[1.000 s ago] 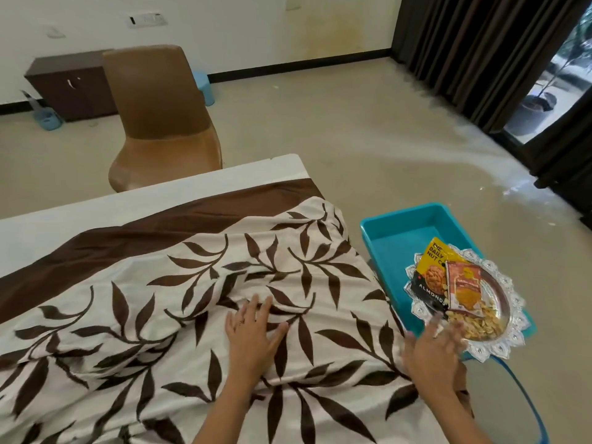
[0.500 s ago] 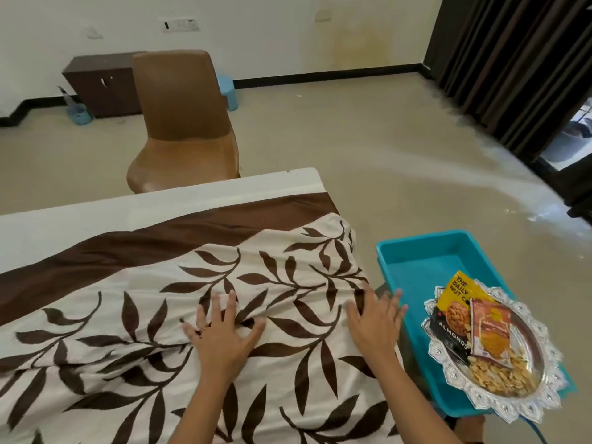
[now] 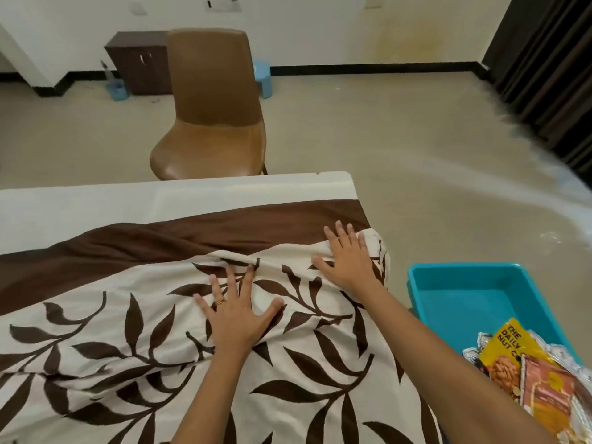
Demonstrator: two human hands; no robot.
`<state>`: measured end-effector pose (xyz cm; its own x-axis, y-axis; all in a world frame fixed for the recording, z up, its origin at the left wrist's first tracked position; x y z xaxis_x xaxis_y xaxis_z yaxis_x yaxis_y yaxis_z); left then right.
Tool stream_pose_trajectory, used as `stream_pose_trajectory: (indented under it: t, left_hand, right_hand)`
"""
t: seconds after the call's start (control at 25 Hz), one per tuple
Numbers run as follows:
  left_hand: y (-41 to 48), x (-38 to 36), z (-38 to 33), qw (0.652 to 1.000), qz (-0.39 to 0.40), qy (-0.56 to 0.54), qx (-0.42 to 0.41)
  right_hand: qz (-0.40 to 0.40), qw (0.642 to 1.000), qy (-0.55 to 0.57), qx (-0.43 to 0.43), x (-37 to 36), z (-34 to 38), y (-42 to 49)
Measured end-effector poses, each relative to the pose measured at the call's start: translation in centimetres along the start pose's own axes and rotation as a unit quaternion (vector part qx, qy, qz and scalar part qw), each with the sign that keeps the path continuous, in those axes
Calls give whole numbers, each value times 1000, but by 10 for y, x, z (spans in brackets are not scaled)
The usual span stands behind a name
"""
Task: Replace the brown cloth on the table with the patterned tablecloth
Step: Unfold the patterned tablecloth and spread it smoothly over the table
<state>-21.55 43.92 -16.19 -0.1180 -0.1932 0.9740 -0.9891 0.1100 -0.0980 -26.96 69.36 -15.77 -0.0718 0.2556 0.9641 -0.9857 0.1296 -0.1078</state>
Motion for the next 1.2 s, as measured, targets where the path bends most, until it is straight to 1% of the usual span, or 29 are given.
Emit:
stream_pose_trajectory:
  t: [0.08, 0.2, 0.28, 0.32, 0.36, 0.4, 0.44, 0.48, 0.52, 0.6, 0.64, 0.76, 0.92, 1.0, 1.04, 1.12, 1.16, 1.2]
  left_hand:
    - [22, 0, 3, 1000, 16, 16, -6]
    - [64, 4, -1, 996, 54, 31, -57]
    - [88, 5, -5, 993, 79, 35, -83]
    - [95, 5, -7, 993, 81, 29, -86]
    - [98, 6, -10, 994, 65, 17, -83]
    - [96, 9, -14, 997, 24, 1, -80]
    - [90, 13, -18, 997, -26, -12, -78]
    - [85, 14, -21, 995, -57, -18, -78]
    - [82, 11, -24, 995, -60, -17, -80]
    - [86, 6, -24, 996, -32, -2, -78]
    - [91, 5, -22, 997, -23, 3, -76]
    - [111, 6, -24, 996, -20, 1, -86]
    - [161, 8, -29, 994, -9, 19, -104]
    - [189, 10, -31, 992, 20, 22, -121]
    - [201, 10, -32, 990, 47, 18, -132]
    - [212, 14, -33, 984, 88, -41, -147]
    - [208, 23, -33, 982, 73, -96, -146]
    - [194, 38, -31, 977, 27, -152, -146]
  right_hand:
    - [-28, 999, -4, -19, 0, -15, 14]
    - [-22, 998, 14, -56, 8, -39, 46]
    - [-28, 995, -10, -92, 17, -46, 59]
    - [-51, 993, -24, -103, 23, -42, 60]
    - [-79, 992, -18, -96, 28, -32, 56]
    - [-96, 993, 9, -70, 29, -18, 50]
    - [-89, 994, 43, -35, 24, -3, 42]
    - [-66, 996, 62, -5, 14, 10, 34]
    - [-46, 998, 50, 11, 4, 17, 29]
    - [-41, 999, -2, 12, -8, 16, 33]
    - [-42, 999, -10, 7, -8, 13, 40]
    - [-55, 998, -14, 6, -3, 7, 63]
    - [-67, 998, -19, -9, 2, 2, 101]
    - [-61, 998, -17, -19, 4, 0, 118]
    - [-56, 998, -13, -29, 4, -2, 125]
    - [-73, 996, -10, -46, 13, 0, 131]
    - [-97, 994, 0, -46, 22, 6, 124]
    - [-117, 992, 21, -33, 30, 14, 110]
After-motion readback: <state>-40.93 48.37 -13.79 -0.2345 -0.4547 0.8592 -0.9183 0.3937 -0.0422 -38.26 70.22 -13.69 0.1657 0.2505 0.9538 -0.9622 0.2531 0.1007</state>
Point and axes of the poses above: each hand's wrist, its own y-axis towards the middle knuckle, its own x-axis out of the back of the hand, z = x × y, the point moved 9 cm from there along y, towards the middle knuckle, and after that the axes turned 6 degrees about -x, right-handed, at the moved point
